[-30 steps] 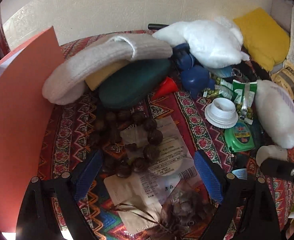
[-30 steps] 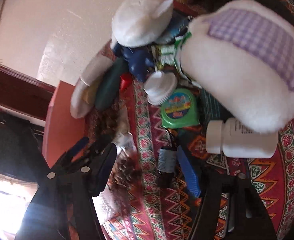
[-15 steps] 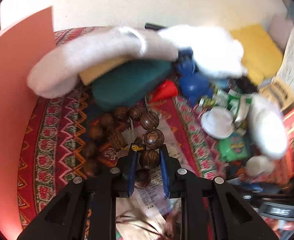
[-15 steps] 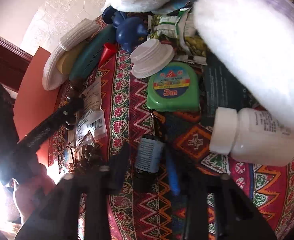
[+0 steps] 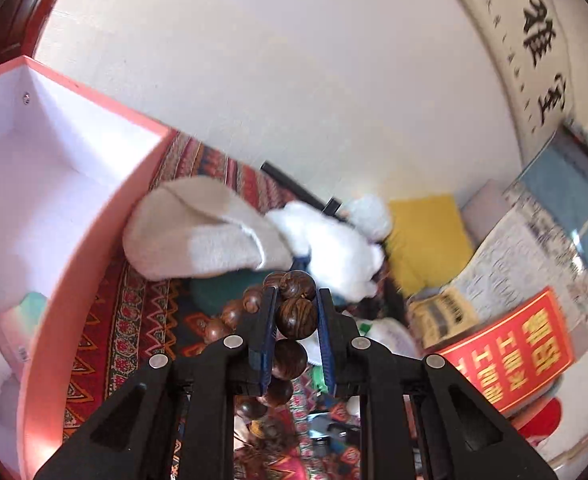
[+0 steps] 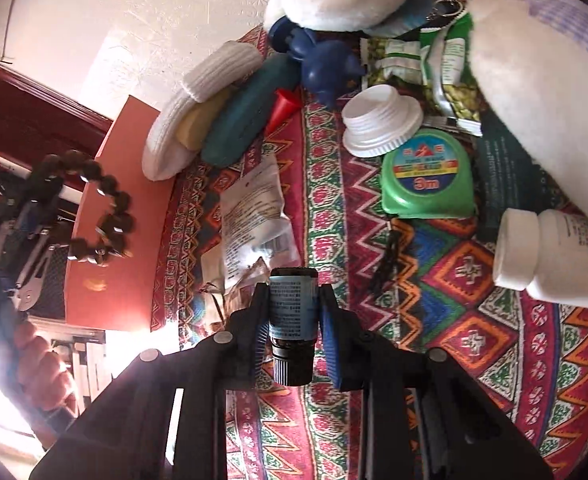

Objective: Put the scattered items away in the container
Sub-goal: 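Grasp the brown bead bracelet with left while right grasps the small dark bottle, then drop the bracelet into the box with left while right drops the bottle in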

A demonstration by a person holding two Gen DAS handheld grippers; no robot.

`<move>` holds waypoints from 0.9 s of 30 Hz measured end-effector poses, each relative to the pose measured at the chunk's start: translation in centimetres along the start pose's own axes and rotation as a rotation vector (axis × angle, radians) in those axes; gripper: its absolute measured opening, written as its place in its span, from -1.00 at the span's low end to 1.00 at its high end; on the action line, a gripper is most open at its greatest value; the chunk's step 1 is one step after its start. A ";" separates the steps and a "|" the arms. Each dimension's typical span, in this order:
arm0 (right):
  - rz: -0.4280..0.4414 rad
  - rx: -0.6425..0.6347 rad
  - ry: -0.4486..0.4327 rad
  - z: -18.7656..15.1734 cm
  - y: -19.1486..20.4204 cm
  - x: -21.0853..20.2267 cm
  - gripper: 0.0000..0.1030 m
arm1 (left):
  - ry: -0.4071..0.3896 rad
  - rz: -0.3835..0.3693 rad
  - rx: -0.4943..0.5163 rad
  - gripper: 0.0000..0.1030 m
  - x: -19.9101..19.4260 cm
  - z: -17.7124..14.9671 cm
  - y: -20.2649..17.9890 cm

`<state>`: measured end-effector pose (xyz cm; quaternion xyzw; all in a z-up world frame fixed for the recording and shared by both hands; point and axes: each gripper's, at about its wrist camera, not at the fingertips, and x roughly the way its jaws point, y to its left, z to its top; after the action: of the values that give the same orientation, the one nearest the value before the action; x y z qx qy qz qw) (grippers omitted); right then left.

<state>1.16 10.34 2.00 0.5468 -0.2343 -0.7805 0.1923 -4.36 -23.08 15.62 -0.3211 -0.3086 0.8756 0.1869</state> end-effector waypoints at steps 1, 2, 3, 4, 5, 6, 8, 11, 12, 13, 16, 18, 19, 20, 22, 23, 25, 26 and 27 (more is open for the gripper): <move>0.002 -0.001 0.000 0.0 0.3 0.2 -0.55 | -0.027 -0.010 -0.010 -0.70 -1.1 0.5 0.1; 0.005 -0.001 -0.001 0.2 0.7 0.5 -0.55 | -0.053 -0.023 -0.024 -0.70 -2.3 1.0 0.4; 0.008 0.000 -0.001 0.2 1.0 0.7 -0.55 | -0.081 -0.036 -0.038 -0.70 -3.6 1.6 0.7; 0.012 0.000 -0.001 0.1 1.1 0.7 -0.55 | -0.114 -0.041 -0.051 -0.70 -4.9 2.2 1.1; 0.016 -0.001 0.001 -0.1 1.1 0.7 -0.55 | -0.148 -0.042 -0.062 -0.70 -6.3 2.7 1.5; 0.018 -0.004 0.002 -0.2 1.4 0.8 -0.55 | -0.183 -0.044 -0.075 -0.70 -7.7 3.1 2.1; 0.021 -0.010 0.001 -0.3 1.9 0.9 -0.55 | -0.259 -0.031 -0.102 -0.70 -10.8 3.9 3.4; 0.030 -0.021 0.005 -0.4 2.7 1.2 -0.55 | -0.327 0.033 -0.113 -0.70 -14.2 5.0 5.5; 0.032 -0.026 0.006 -0.5 3.0 1.4 -0.55 | -0.322 0.096 -0.107 -0.70 -14.7 5.2 6.1; 0.035 -0.032 0.009 -0.6 3.4 1.5 -0.55 | -0.317 0.192 -0.100 -0.69 -15.0 5.3 6.6; 0.040 -0.058 0.004 -0.9 4.9 1.6 -0.55 | -0.332 0.352 -0.135 -0.04 -15.9 5.2 8.7; 0.056 -0.091 -0.016 -1.1 6.6 1.1 -0.55 | -0.348 0.328 -0.159 0.27 -16.9 5.2 9.6; 0.066 -0.111 -0.030 -1.1 7.5 0.6 -0.55 | -0.358 0.336 -0.157 0.27 -17.5 5.3 9.9; 0.075 -0.133 -0.045 -1.2 8.5 0.2 -0.55 | -0.369 0.355 -0.154 0.29 -18.1 5.3 10.0; 0.095 -0.194 -0.088 -1.1 11.5 -0.9 -0.55 | -0.393 0.392 -0.163 0.34 -19.4 5.3 10.6; 0.108 -0.228 -0.110 -1.1 13.2 -1.4 -0.55 | -0.402 0.401 -0.175 0.41 -20.0 5.3 11.1; 0.137 -0.291 -0.151 -0.9 16.6 -2.2 -0.55 | -0.412 0.406 -0.204 0.43 -20.9 5.3 12.1; 0.157 -0.319 -0.166 -0.8 18.5 -2.4 -0.55 | -0.412 0.407 -0.215 0.43 -21.2 5.3 12.5; 0.181 -0.347 -0.177 -0.6 20.5 -2.5 -0.55 | -0.411 0.412 -0.221 0.44 -21.4 5.2 12.9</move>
<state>3.48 -5.11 15.50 0.4117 -0.1604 -0.8336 0.3315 5.95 -46.11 19.79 -0.2117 -0.3618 0.9027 -0.0968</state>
